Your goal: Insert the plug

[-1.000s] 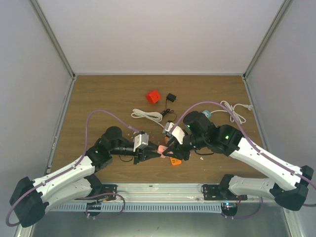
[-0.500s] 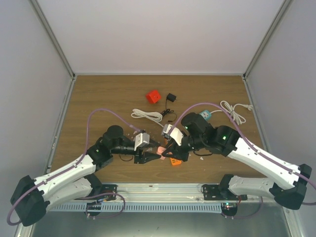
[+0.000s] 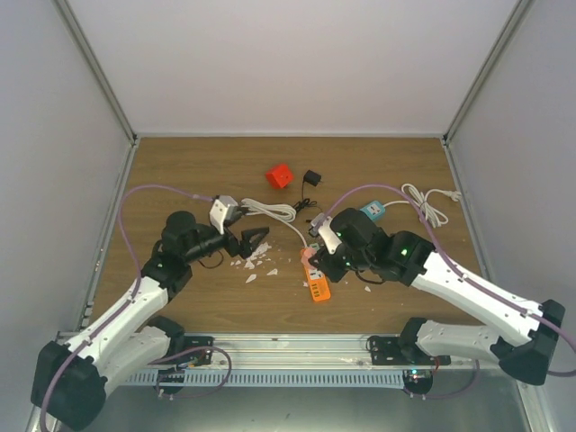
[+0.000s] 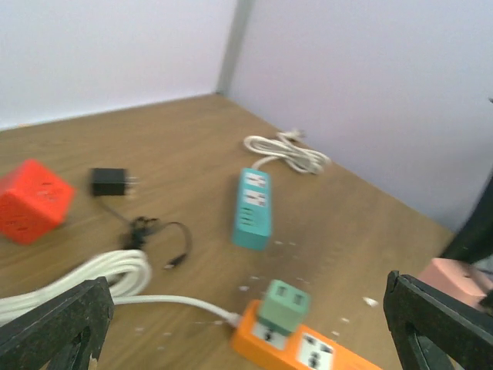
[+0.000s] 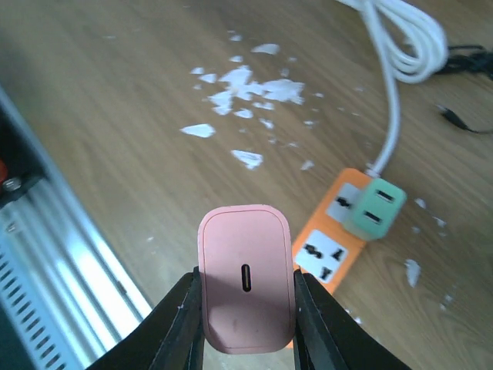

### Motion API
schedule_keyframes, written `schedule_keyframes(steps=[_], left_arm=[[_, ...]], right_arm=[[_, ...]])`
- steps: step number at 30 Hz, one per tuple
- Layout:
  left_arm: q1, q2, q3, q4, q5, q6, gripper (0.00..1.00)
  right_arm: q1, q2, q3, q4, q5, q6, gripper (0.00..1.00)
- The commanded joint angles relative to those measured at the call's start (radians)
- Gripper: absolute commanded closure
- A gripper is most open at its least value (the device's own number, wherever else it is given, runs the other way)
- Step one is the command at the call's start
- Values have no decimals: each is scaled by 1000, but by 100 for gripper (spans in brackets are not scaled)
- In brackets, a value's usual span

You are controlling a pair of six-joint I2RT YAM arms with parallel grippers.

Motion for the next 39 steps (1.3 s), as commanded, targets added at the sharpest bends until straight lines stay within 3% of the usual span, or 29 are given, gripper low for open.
schedule_keyframes(steps=[1, 6, 17, 39], left_arm=[[88, -19, -6, 42, -82, -113, 1], [139, -55, -26, 7, -131, -141, 1], [187, -115, -62, 21, -90, -156, 1], [190, -130, -74, 28, -83, -157, 1]], right_arm=[[-39, 47, -26, 12, 131, 114, 100], [-66, 145, -79, 3, 133, 223, 99], [-71, 123, -256, 206, 173, 342, 100], [-71, 45, -378, 413, 286, 426, 100]])
